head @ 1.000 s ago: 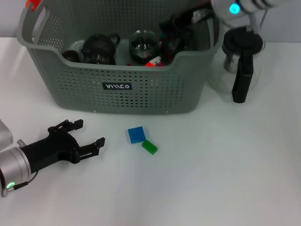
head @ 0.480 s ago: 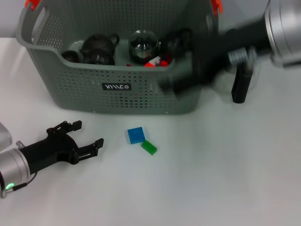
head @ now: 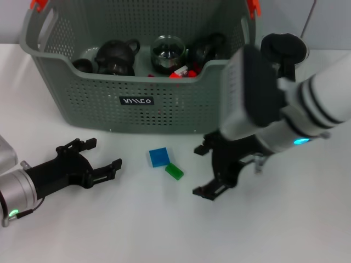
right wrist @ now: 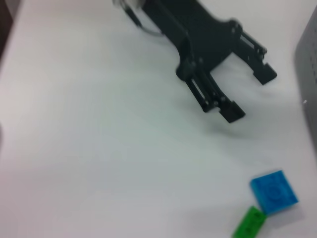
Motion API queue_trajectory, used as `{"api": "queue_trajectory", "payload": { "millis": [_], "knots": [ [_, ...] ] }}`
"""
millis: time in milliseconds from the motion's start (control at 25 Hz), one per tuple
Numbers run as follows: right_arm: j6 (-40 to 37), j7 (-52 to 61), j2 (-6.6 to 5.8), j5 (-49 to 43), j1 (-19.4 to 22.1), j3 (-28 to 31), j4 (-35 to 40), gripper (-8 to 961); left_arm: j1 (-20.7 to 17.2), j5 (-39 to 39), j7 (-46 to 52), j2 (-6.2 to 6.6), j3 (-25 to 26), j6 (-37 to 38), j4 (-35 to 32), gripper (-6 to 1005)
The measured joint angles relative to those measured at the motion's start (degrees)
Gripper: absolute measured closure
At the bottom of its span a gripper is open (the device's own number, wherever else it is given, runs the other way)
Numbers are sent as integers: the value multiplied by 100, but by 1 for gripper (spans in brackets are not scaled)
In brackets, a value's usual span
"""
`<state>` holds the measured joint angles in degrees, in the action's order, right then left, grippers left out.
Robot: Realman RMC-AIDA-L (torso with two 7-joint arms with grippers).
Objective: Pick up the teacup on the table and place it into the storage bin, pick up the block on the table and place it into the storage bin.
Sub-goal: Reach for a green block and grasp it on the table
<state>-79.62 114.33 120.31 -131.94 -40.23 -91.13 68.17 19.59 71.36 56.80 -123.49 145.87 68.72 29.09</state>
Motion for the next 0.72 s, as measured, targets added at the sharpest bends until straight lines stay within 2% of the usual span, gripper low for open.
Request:
{"api": "queue_trajectory", "payload": {
  "millis": [120, 360, 720],
  "knots": [
    [776, 8, 13, -71, -156, -617, -358, 26, 0, 0, 4, -4, -6, 0, 0, 109],
    [1775, 99, 62, 200, -415, -1266, -870, 30, -15, -3, 7, -17, -4, 1, 0, 109],
    [2123, 2003, 63, 312, -1105, -1364, -1919, 37, -32, -9, 7, -18, 14, 1, 0, 109]
  ]
}}
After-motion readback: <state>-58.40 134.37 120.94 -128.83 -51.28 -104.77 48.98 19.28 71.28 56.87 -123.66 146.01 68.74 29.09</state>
